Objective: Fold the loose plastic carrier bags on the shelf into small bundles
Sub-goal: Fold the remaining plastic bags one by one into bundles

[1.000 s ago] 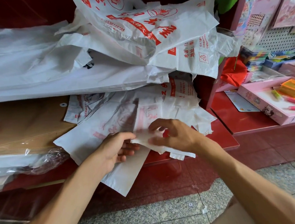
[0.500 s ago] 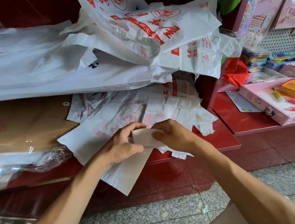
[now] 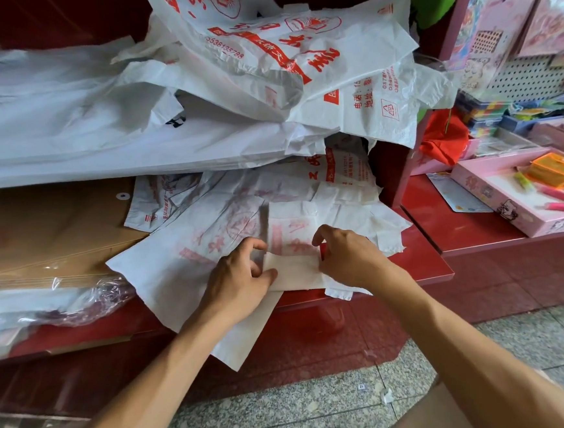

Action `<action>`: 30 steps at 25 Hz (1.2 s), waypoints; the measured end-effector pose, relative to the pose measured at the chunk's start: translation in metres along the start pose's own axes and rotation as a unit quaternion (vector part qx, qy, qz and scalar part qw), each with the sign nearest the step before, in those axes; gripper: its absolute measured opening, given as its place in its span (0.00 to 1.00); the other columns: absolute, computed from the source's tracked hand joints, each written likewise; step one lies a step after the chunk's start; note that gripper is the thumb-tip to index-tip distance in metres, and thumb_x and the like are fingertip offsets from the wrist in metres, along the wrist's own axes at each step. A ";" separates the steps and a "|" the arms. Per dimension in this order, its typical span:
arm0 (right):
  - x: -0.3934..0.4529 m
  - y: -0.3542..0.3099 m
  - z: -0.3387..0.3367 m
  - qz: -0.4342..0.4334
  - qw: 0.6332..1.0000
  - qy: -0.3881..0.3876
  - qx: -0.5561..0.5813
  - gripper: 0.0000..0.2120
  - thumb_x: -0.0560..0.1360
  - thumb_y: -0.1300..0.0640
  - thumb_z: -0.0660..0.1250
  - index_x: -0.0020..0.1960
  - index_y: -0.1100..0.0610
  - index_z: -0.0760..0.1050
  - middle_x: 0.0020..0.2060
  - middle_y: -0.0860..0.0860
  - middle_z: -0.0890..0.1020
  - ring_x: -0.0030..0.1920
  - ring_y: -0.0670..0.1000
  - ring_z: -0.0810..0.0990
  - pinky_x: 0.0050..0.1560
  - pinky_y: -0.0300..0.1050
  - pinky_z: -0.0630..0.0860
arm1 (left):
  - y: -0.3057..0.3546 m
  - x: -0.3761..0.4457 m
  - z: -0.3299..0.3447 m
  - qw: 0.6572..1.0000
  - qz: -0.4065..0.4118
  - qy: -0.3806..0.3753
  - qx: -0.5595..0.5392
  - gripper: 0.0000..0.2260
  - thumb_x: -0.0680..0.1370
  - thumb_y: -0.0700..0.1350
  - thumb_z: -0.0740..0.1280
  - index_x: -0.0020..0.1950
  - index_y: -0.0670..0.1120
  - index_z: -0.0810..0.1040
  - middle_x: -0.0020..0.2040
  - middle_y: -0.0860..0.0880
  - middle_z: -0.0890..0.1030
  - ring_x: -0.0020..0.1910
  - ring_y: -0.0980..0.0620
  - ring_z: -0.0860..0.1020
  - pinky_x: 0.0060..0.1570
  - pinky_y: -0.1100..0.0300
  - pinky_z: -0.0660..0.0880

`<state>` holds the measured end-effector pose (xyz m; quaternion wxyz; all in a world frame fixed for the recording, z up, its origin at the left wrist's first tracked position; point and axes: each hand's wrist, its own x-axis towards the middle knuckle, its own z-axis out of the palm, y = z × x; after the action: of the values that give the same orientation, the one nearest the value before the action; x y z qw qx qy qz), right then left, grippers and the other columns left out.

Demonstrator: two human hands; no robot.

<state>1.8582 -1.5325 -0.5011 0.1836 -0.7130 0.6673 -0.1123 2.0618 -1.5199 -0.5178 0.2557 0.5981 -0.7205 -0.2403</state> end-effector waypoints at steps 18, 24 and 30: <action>-0.001 -0.007 -0.008 -0.081 0.995 0.003 0.062 0.15 0.74 0.62 0.61 0.59 0.55 0.77 0.50 0.52 0.81 0.44 0.51 0.76 0.36 0.37 0.69 | -0.011 0.016 0.000 0.998 0.017 -0.055 0.019 0.09 0.77 0.51 0.69 0.42 0.47 0.81 0.48 0.52 0.77 0.49 0.50 0.77 0.51 0.53 0.74; -0.003 -0.004 0.004 -0.051 0.996 0.071 -0.024 0.21 0.73 0.59 0.67 0.65 0.54 0.68 0.56 0.52 0.75 0.49 0.54 0.76 0.40 0.45 0.72 | -0.013 0.012 0.006 0.994 0.038 0.006 0.098 0.13 0.72 0.54 0.72 0.34 0.47 0.76 0.43 0.54 0.76 0.44 0.51 0.76 0.45 0.53 0.74; -0.002 -0.003 0.002 -0.087 0.994 -0.015 -0.070 0.23 0.73 0.55 0.66 0.68 0.50 0.70 0.61 0.49 0.73 0.60 0.53 0.72 0.45 0.44 0.69 | -0.013 0.007 0.013 0.977 0.157 -0.045 0.135 0.29 0.71 0.64 0.69 0.67 0.51 0.72 0.64 0.56 0.74 0.62 0.52 0.72 0.61 0.49 0.70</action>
<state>1.8616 -1.5299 -0.5010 0.1324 -0.7813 0.6060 -0.0701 2.0621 -1.5281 -0.5357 0.1742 0.4955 -0.8418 -0.1245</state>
